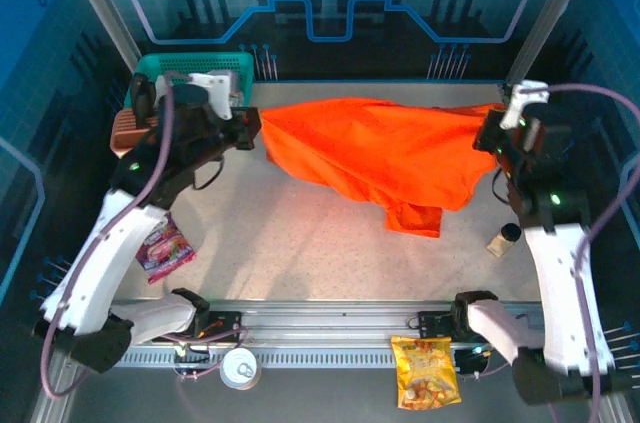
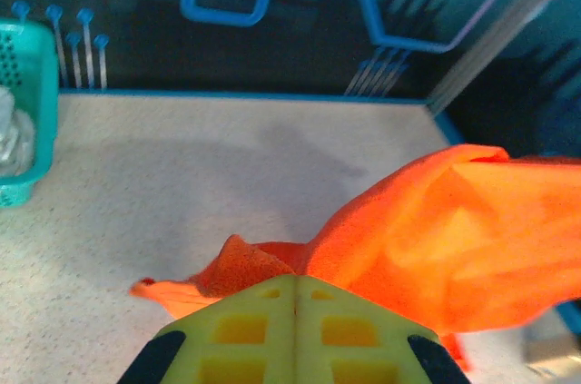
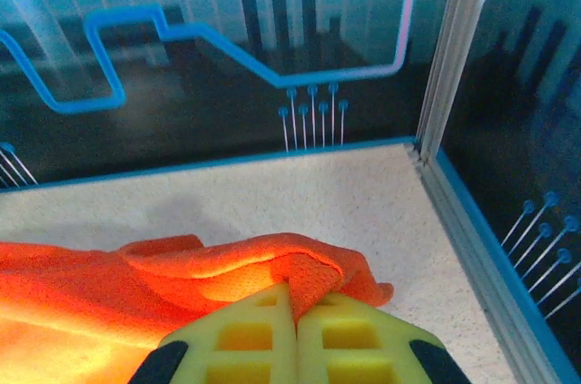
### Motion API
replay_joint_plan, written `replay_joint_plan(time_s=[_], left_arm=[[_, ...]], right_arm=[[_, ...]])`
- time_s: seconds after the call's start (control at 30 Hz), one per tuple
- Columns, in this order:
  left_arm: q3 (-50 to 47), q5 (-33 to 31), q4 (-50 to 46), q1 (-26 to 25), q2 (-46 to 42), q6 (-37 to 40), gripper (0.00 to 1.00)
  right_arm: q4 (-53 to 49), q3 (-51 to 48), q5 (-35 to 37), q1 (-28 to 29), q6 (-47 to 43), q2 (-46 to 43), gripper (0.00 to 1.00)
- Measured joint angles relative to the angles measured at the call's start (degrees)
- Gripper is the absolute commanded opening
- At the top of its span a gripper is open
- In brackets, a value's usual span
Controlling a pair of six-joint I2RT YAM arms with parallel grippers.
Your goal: Fold and stack the t-shirts
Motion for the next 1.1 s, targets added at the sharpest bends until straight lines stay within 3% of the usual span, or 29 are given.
replay_joint_plan(time_s=[0.17,0.43,0.57,0.73,0.87,0.93,1.03,1.07,1.1], left_arm=[[9.5,3.3,-9.0,0.0,-3.7,0.0,0.00],[17.6,0.0,-16.9,0.0,2.0,2.0,0.00],[15.4,-3.6,-15.8,0.0,12.4,3.1,0.00],[11.5,-10.2,-9.5,0.0,32.3,3.2,0.00],[12.5,-15.4,-4.8,0.2,48.4,3.2,0.00],[14.9,-17.3,-4.1,0.2,54.6,3.2,0.14],[17.3,-19.0,-2.8,0.3,59.7,3.5,0.55],[17.4,-19.3,-2.4,0.3,59.8,3.5,0.71],[17.4,-19.5,-2.2,0.3,59.5,3.3,0.86]], right_arm=[[-6.5,7.5,-0.2,0.0,-1.2,-3.6,0.00],[-7.1,13.7,2.8,0.0,-4.8,5.7,0.00],[-3.3,11.9,4.7,0.0,-5.8,16.3,0.00],[1.8,11.1,6.5,-0.2,-6.3,34.2,0.00],[3.2,16.0,7.8,-0.6,-6.2,50.8,0.00],[3.4,20.1,8.2,-0.7,-6.2,57.9,0.00],[3.0,26.9,8.9,-0.9,-5.8,65.6,0.00],[3.0,29.1,9.1,-1.0,-5.5,67.4,0.06],[2.4,31.4,9.1,-1.0,-5.1,68.7,0.28]])
